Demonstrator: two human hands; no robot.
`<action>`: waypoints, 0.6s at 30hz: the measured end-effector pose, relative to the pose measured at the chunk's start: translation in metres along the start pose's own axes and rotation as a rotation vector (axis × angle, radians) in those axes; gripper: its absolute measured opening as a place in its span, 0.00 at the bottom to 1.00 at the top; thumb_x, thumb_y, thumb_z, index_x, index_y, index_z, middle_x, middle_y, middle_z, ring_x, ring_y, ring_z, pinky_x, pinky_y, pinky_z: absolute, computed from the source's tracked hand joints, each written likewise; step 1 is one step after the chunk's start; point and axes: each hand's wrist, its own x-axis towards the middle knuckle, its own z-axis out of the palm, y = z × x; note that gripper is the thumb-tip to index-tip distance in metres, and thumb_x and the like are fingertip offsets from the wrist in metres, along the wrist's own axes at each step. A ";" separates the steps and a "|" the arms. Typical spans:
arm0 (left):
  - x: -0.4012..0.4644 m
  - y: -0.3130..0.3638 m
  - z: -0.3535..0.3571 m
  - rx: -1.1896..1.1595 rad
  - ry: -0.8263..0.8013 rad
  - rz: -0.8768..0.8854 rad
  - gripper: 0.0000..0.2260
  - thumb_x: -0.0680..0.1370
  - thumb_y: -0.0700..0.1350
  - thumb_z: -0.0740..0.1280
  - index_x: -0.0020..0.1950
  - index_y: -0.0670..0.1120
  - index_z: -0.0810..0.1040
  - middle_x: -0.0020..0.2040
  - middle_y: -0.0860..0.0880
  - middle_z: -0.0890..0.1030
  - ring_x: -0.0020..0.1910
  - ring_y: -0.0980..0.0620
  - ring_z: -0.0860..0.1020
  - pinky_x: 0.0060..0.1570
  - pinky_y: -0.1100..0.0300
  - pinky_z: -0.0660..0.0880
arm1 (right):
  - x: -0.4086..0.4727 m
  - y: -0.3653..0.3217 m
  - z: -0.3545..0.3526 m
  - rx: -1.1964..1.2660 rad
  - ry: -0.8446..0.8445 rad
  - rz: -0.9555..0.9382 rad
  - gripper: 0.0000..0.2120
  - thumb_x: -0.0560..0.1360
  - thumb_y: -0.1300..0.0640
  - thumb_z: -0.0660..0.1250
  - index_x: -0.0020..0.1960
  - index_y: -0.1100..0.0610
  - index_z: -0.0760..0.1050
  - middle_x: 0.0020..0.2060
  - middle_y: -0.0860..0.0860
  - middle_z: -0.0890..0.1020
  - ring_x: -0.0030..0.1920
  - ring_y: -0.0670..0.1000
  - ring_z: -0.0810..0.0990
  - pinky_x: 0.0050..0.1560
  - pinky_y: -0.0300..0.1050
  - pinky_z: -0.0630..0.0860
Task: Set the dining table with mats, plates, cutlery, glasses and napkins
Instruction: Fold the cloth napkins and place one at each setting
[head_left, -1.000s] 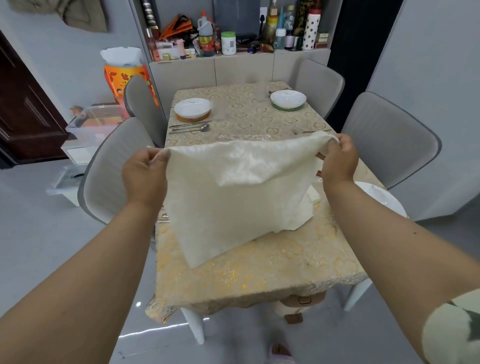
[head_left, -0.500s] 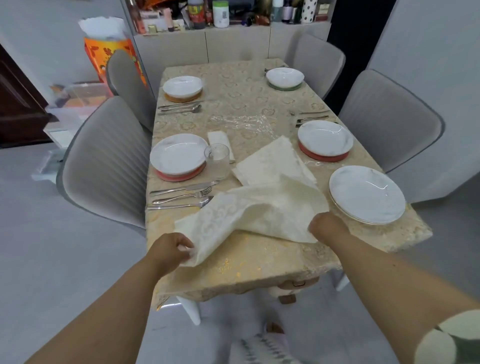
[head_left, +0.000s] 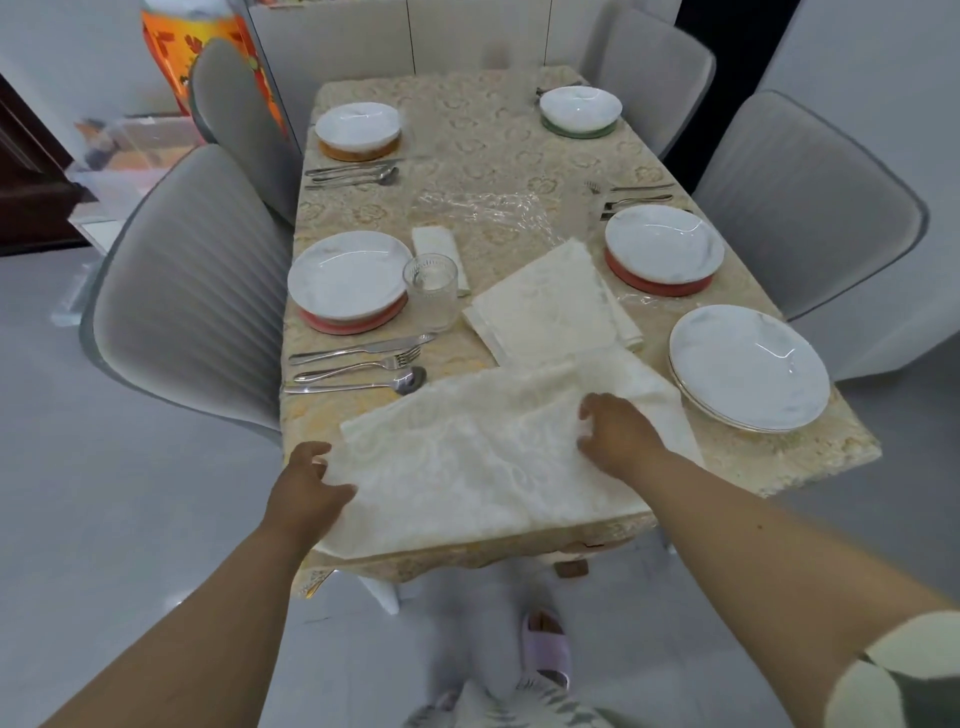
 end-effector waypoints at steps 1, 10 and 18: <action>0.000 -0.001 0.001 -0.001 0.001 0.027 0.24 0.73 0.37 0.72 0.67 0.47 0.71 0.62 0.41 0.76 0.59 0.41 0.76 0.52 0.52 0.73 | 0.005 -0.007 0.003 0.078 -0.061 -0.068 0.17 0.74 0.56 0.66 0.61 0.56 0.71 0.59 0.53 0.75 0.60 0.55 0.73 0.55 0.45 0.71; -0.002 -0.006 0.003 -0.002 0.109 0.158 0.09 0.77 0.36 0.66 0.52 0.48 0.80 0.50 0.51 0.78 0.53 0.50 0.75 0.48 0.57 0.69 | 0.031 -0.022 0.007 -0.326 -0.158 -0.200 0.18 0.77 0.44 0.61 0.62 0.53 0.70 0.62 0.56 0.68 0.63 0.57 0.65 0.61 0.51 0.64; 0.006 -0.002 0.013 -0.122 0.135 0.118 0.06 0.77 0.38 0.68 0.50 0.47 0.83 0.47 0.47 0.81 0.51 0.41 0.79 0.47 0.56 0.72 | 0.035 -0.002 -0.010 -0.488 -0.061 -0.026 0.15 0.79 0.52 0.60 0.63 0.55 0.74 0.61 0.54 0.70 0.64 0.56 0.65 0.62 0.49 0.63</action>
